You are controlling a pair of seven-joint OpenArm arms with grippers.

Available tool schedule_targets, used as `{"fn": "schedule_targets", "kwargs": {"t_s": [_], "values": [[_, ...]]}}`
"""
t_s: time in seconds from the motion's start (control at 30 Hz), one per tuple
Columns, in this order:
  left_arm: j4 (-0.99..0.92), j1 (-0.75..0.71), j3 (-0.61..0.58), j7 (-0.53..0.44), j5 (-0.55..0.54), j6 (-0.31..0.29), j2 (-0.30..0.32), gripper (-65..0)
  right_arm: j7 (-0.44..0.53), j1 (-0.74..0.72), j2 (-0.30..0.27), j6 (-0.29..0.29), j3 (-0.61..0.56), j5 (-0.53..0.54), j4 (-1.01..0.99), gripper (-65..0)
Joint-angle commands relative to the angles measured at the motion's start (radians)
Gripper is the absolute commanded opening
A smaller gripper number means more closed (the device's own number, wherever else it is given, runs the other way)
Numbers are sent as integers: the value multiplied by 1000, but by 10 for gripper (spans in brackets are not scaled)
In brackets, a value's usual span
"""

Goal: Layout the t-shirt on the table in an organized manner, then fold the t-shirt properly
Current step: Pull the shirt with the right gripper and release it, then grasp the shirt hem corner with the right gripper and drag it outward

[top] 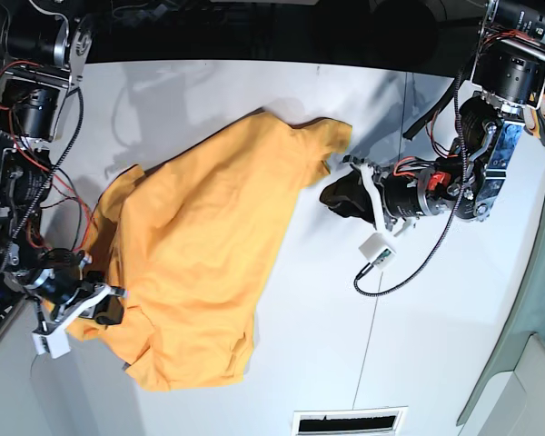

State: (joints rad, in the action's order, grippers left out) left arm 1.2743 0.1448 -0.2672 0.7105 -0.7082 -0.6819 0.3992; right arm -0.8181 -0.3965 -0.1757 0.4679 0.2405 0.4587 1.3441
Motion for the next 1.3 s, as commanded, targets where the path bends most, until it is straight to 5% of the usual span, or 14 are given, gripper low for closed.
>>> {"fn": "schedule_targets", "kwargs": {"t_s": [0.0, 0.1, 0.2, 0.23, 0.6, 0.8, 1.27], "values": [[15, 24, 6, -18, -20, -16, 8, -451, 39, -27, 6, 8, -29, -9, -6, -650], [15, 24, 6, -21, -19, -16, 0, -451, 129, -27, 12, 7, -110, -86, -71, -650], [15, 24, 6, -21, -19, -16, -3, -451, 142, -24, 12, -7, -138, -112, -106, -458], [15, 24, 6, -21, -18, -16, -3, -451, 128, -21, 11, -20, -137, -111, -106, -438], [15, 23, 6, -22, 39, -16, -3, -451, 54, 6, 6, -11, 184, -55, -48, -439], [15, 21, 6, -23, 39, -16, -3, -451, 59, 60, -6, -11, 356, -41, -39, -296], [15, 21, 6, -34, 35, -16, -3, -451, 142, 310, -10, -15, 406, 12, -40, -294]]}}
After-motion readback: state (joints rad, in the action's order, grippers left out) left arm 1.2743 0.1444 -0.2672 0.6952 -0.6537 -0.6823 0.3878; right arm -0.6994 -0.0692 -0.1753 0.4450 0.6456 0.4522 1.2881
